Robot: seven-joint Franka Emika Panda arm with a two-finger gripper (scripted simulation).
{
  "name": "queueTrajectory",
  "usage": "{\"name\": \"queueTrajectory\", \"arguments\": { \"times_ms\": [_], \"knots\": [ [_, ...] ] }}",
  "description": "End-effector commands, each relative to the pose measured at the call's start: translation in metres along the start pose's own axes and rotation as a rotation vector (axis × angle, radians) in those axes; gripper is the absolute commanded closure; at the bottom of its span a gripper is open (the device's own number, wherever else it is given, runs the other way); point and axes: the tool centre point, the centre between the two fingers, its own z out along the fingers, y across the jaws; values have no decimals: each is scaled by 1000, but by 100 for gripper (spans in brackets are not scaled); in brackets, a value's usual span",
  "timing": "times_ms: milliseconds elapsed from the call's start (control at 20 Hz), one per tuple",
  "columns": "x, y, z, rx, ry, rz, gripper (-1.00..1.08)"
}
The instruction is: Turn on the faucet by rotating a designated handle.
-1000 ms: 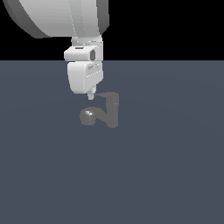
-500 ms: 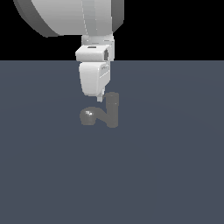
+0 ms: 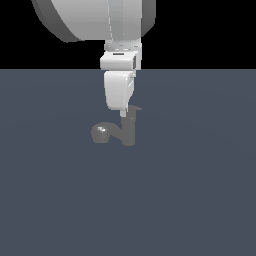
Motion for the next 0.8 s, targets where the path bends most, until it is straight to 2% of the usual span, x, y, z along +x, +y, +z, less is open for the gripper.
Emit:
{"name": "queueTrajectory", "arguments": {
  "times_ms": [0, 750],
  "knots": [
    [18, -7, 0, 2, 2, 20, 108],
    [75, -35, 1, 1, 6, 44, 108]
  ]
}}
